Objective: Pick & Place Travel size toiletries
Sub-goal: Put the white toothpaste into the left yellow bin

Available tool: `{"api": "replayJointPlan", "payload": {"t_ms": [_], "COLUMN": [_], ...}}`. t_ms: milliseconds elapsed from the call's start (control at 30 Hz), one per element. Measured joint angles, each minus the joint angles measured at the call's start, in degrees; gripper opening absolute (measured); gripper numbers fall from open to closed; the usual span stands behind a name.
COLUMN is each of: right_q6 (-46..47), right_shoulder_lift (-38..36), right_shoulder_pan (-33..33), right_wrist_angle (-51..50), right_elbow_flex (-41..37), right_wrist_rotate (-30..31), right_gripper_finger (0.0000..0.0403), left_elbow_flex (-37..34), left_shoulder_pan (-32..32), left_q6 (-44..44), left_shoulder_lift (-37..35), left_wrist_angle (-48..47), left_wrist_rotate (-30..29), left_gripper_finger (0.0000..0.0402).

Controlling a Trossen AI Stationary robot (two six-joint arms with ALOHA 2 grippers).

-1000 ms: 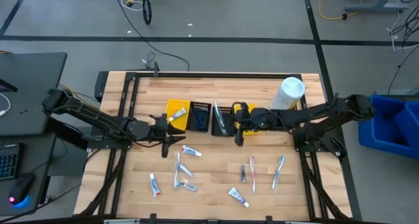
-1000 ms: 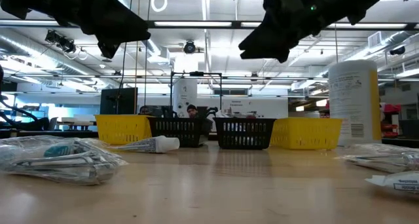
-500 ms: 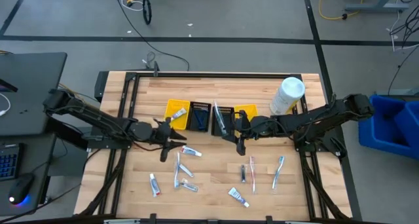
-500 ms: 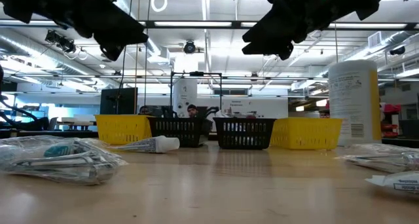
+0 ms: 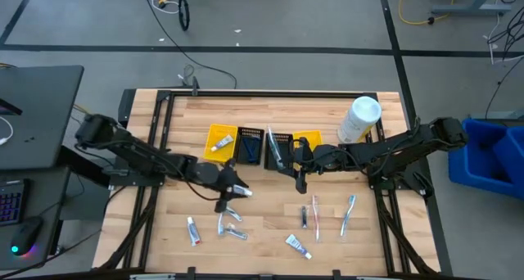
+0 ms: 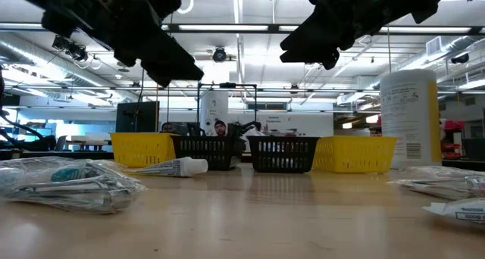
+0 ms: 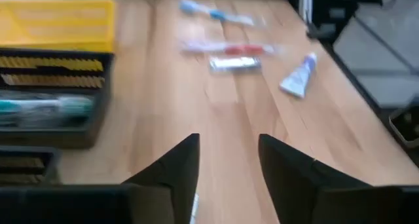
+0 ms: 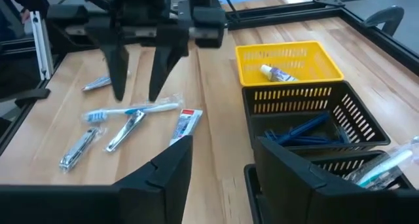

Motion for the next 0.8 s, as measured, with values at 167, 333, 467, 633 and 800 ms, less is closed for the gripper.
{"api": "replayJointPlan", "payload": {"t_ms": [167,333,467,633,800], "right_q6": [0.0,0.0,0.9,0.9,0.9], "right_shoulder_lift": [0.0,0.0,0.0,0.0,0.0], "right_shoulder_pan": [0.0,0.0,0.0,0.0,0.0], "right_wrist_angle": [-0.1,-0.5,-0.7,-0.9,-0.9], "right_elbow_flex": [0.0,0.0,0.0,0.0,0.0], "right_wrist_rotate": [0.0,0.0,0.0,0.0,0.0], "right_gripper_finger": [0.0170,0.0178,0.0185,0.0192,0.0189], "left_elbow_flex": [4.8,7.1,7.8,7.8,7.8], "left_shoulder_pan": [0.9,1.9,2.7,4.3,4.9], "left_q6": [2.1,2.8,3.4,2.3,1.3], "left_shoulder_lift": [5.0,11.4,14.4,14.5,14.5], "left_wrist_angle": [-8.7,-11.0,-11.9,-15.3,-20.5], "left_wrist_rotate": [2.6,3.1,2.1,1.0,1.8], "left_gripper_finger": [0.0198,0.0203,0.0203,0.0203,0.0203]}}
